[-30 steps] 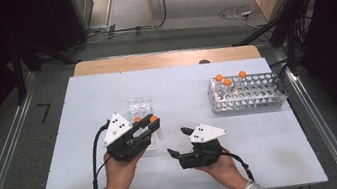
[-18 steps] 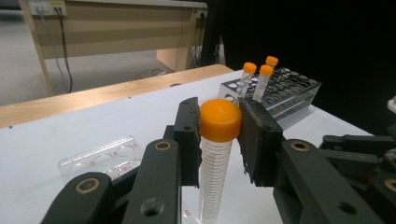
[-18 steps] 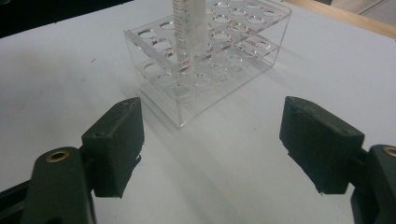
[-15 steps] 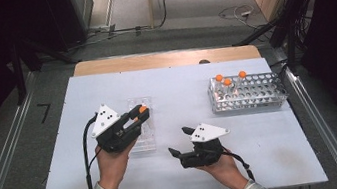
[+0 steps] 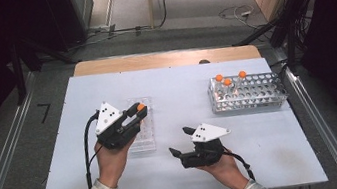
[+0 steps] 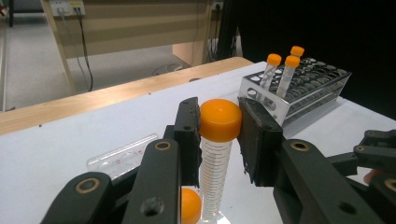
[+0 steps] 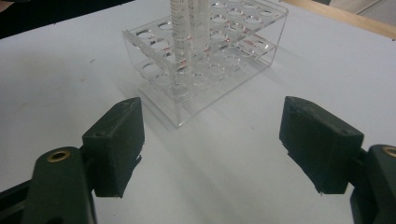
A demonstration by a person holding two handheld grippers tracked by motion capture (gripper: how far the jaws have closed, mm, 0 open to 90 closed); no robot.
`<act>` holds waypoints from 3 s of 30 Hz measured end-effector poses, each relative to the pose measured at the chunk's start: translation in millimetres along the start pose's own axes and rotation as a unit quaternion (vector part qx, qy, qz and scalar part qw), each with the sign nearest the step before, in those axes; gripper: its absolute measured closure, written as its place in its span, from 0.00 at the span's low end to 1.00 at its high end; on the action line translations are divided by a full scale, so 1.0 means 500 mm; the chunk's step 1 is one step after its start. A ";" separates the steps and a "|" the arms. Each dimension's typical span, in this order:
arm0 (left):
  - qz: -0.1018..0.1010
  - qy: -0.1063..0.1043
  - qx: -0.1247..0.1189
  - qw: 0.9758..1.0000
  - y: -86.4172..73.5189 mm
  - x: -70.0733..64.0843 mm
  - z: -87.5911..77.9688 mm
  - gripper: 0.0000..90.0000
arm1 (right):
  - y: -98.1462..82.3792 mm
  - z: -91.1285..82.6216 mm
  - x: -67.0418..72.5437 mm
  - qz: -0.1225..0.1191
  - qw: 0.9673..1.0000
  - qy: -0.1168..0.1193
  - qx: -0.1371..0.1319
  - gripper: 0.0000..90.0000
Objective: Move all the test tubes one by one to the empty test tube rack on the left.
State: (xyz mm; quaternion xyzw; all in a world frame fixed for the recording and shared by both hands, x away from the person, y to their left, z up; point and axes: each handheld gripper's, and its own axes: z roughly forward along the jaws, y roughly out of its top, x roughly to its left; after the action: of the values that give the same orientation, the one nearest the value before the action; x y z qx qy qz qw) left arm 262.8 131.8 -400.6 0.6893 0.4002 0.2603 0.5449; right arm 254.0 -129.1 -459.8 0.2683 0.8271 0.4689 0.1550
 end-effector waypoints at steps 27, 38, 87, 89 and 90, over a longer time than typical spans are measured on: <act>0.011 0.002 0.051 0.999 -0.044 -0.001 0.026 0.78 | -0.002 -0.005 -0.002 0.001 1.000 -0.002 0.001 0.23; 0.017 0.004 0.056 0.998 -0.050 -0.004 0.027 0.78 | -0.002 -0.006 -0.003 0.001 1.000 -0.002 0.002 0.23; -0.023 0.020 0.035 0.999 -0.045 0.013 -0.010 0.22 | 0.002 -0.046 -0.094 0.048 0.994 -0.096 -0.028 0.24; -0.024 0.021 0.035 0.999 -0.046 0.015 -0.011 0.22 | 0.002 -0.051 -0.112 0.061 0.991 -0.112 -0.030 0.25; -0.025 0.021 0.034 0.999 -0.046 0.015 -0.012 0.22 | 0.002 -0.054 -0.120 0.064 0.990 -0.121 -0.031 0.25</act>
State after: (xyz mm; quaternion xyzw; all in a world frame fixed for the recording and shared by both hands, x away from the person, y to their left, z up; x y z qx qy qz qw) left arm 256.1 143.4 -421.6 0.6917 0.4373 0.2475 0.5187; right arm 289.2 -182.9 -444.9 0.3705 0.7682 0.4679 0.2316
